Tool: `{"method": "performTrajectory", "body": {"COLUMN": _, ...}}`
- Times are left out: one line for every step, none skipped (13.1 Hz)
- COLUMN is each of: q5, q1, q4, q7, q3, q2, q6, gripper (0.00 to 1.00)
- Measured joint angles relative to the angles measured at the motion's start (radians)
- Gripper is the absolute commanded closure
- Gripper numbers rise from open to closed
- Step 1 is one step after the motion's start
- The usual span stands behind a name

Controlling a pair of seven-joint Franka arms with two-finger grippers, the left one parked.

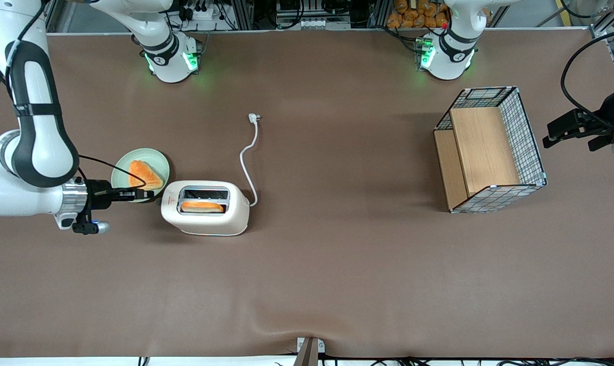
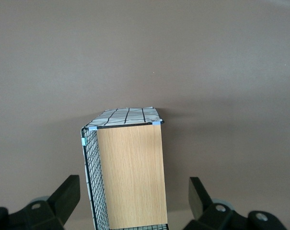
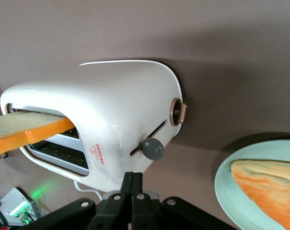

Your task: Press toaster button with right arm

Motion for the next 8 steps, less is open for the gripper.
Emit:
{"method": "performTrajectory", "body": {"q5": 0.003, "q1": 0.001, "q4": 0.000, "q7": -0.002, "q3": 0.001, "q2": 0.004, "q6": 0.005, "gripper": 1.00}}
{"method": "performTrajectory", "body": {"q5": 0.003, "q1": 0.002, "q4": 0.000, "q7": -0.004, "q3": 0.002, "q2": 0.007, "q6": 0.010, "gripper": 1.00}}
{"method": "performTrajectory", "body": {"q5": 0.004, "q1": 0.002, "q4": 0.000, "q7": -0.011, "q3": 0.002, "q2": 0.012, "q6": 0.018, "gripper": 1.00}}
{"method": "performTrajectory", "body": {"q5": 0.006, "q1": 0.001, "q4": 0.000, "q7": -0.023, "q3": 0.002, "q2": 0.018, "q6": 0.026, "gripper": 1.00}}
{"method": "performTrajectory", "body": {"q5": 0.015, "q1": 0.001, "q4": 0.000, "q7": -0.035, "q3": 0.001, "q2": 0.026, "q6": 0.030, "gripper": 1.00}}
{"method": "performTrajectory", "body": {"q5": 0.029, "q1": -0.001, "q4": 0.000, "q7": -0.048, "q3": 0.000, "q2": 0.037, "q6": 0.031, "gripper": 1.00}}
{"method": "performTrajectory", "body": {"q5": 0.038, "q1": -0.002, "q4": 0.000, "q7": -0.056, "q3": -0.001, "q2": 0.047, "q6": 0.033, "gripper": 1.00}}
{"method": "performTrajectory", "body": {"q5": 0.043, "q1": -0.004, "q4": 0.000, "q7": -0.062, "q3": -0.002, "q2": 0.053, "q6": 0.035, "gripper": 1.00}}
